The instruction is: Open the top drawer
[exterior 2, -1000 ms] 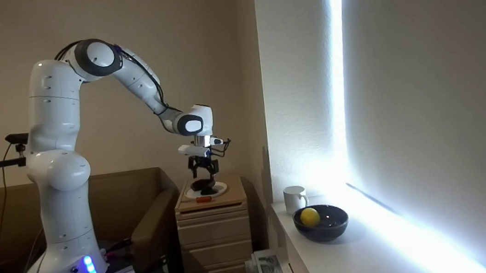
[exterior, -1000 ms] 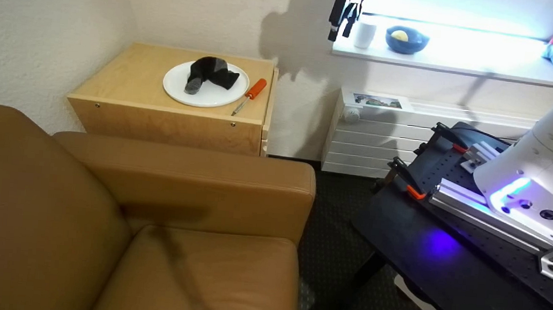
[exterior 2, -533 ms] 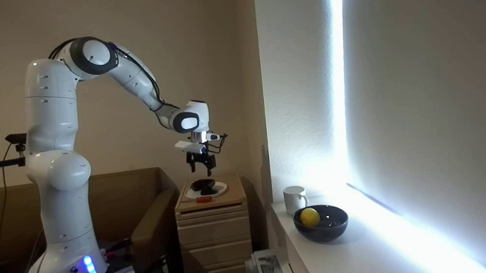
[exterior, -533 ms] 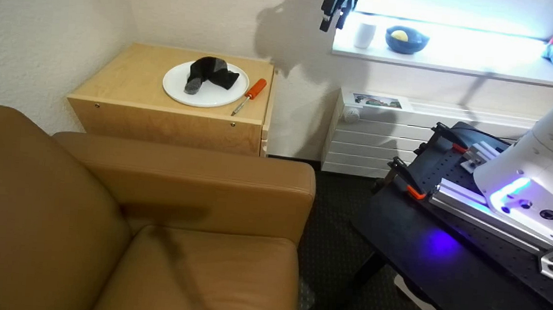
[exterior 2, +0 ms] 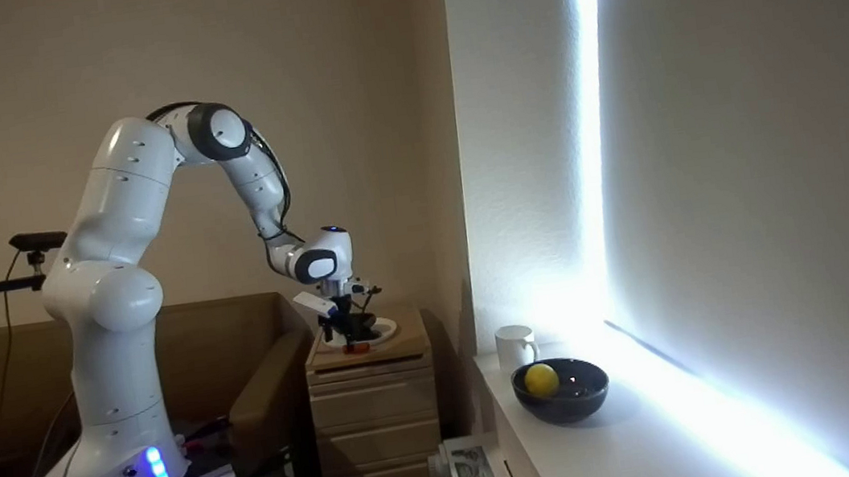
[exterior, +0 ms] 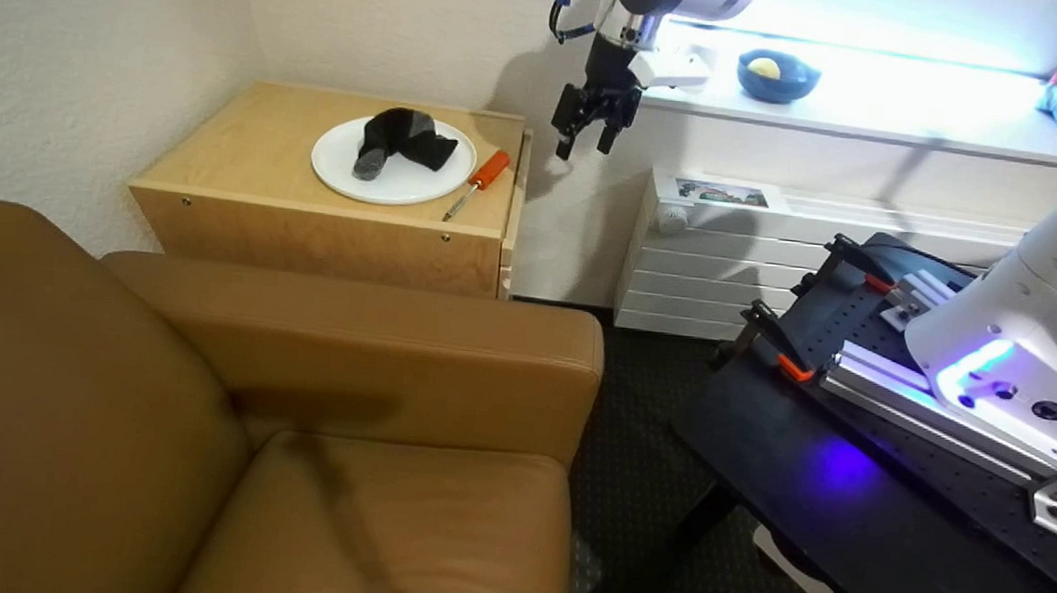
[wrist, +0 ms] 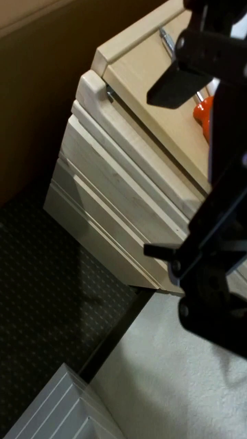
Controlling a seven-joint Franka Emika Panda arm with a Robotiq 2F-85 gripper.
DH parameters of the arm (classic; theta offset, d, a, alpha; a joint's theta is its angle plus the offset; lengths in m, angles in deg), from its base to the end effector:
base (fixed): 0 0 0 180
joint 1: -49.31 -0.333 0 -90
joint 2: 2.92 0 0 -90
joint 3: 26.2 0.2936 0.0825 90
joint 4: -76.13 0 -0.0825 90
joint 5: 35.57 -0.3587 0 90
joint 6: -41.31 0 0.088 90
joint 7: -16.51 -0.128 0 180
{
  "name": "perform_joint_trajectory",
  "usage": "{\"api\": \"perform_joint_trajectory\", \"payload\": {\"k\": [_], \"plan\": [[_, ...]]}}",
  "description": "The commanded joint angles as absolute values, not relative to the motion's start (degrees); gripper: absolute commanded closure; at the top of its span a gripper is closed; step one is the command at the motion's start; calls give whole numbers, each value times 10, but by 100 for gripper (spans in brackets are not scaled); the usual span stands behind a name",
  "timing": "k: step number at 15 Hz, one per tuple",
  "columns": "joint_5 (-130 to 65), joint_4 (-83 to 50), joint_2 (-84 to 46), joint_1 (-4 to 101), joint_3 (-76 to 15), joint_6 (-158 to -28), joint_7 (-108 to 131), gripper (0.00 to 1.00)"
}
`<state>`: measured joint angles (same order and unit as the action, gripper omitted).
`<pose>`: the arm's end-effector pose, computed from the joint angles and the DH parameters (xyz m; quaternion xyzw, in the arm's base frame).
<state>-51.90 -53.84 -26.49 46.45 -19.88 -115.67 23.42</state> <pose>0.5157 0.0773 0.1627 -0.9963 -0.0054 -0.0267 0.0818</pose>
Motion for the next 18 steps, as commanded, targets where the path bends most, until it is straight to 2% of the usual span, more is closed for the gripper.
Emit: {"api": "perform_joint_trajectory", "payload": {"k": [1, 4, 8, 11, 13, 18], "plan": [[-506, -538, -268, 476, -188, -1158, 225, 0], [-495, -526, -278, 466, -203, -1154, 202, 0], [-635, -491, -332, 535, -131, -1176, 213, 0], [-690, -474, -371, 552, -116, -1218, 193, 0], [-681, -465, -394, 541, -128, -1247, 177, 0], [-658, -478, -377, 548, -124, -1228, 180, 0]]}}
